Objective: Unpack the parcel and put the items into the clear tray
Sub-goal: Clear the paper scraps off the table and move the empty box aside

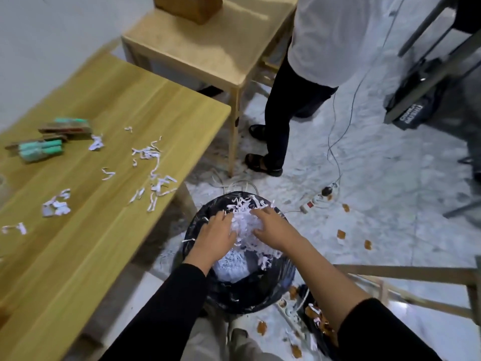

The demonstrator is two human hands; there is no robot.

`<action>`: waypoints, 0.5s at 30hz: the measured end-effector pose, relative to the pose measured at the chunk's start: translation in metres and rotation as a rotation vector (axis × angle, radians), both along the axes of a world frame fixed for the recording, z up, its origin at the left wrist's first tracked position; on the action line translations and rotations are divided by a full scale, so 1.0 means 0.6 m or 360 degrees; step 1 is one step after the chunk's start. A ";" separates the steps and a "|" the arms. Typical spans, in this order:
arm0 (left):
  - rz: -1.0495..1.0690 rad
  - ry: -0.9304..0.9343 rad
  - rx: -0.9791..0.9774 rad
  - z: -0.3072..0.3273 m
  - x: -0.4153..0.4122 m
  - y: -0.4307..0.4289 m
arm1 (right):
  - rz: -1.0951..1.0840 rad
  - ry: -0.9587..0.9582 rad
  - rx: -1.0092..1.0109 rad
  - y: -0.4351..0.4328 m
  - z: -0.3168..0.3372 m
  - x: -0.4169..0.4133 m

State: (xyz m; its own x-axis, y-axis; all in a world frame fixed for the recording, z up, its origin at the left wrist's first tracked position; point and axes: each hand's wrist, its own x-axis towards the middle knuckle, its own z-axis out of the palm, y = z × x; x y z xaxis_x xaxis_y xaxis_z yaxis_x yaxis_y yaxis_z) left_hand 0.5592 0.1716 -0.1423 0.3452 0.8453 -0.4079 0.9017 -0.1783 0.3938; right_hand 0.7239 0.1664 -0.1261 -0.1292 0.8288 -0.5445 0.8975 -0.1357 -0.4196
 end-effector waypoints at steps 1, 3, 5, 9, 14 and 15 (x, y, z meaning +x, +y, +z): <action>-0.0007 -0.0009 -0.0026 -0.003 0.001 -0.001 | 0.0014 -0.0002 -0.0007 0.000 -0.002 0.001; -0.0021 -0.0016 -0.0055 -0.006 0.002 -0.003 | 0.0041 -0.0005 -0.0027 -0.001 -0.005 0.001; -0.0028 -0.0020 -0.0056 -0.008 0.001 -0.004 | 0.0062 -0.0003 -0.0045 -0.001 -0.006 0.002; 0.0026 -0.0073 0.0001 0.001 -0.008 0.005 | 0.0070 0.0009 0.0023 0.013 0.006 -0.006; 0.0244 -0.0230 0.0412 0.058 -0.060 0.034 | 0.0095 0.0143 0.0282 0.064 0.052 -0.055; 0.0339 -0.0277 0.0475 0.071 -0.081 0.040 | 0.0113 0.0175 0.0334 0.076 0.062 -0.072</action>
State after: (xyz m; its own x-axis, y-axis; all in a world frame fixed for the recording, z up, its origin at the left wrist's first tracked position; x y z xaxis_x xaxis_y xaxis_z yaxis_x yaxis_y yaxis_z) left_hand 0.5106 0.1956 -0.1000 0.1919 0.9778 -0.0845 0.8552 -0.1243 0.5032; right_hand 0.6807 0.2118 -0.0888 -0.2403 0.9090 -0.3406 0.8492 0.0269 -0.5274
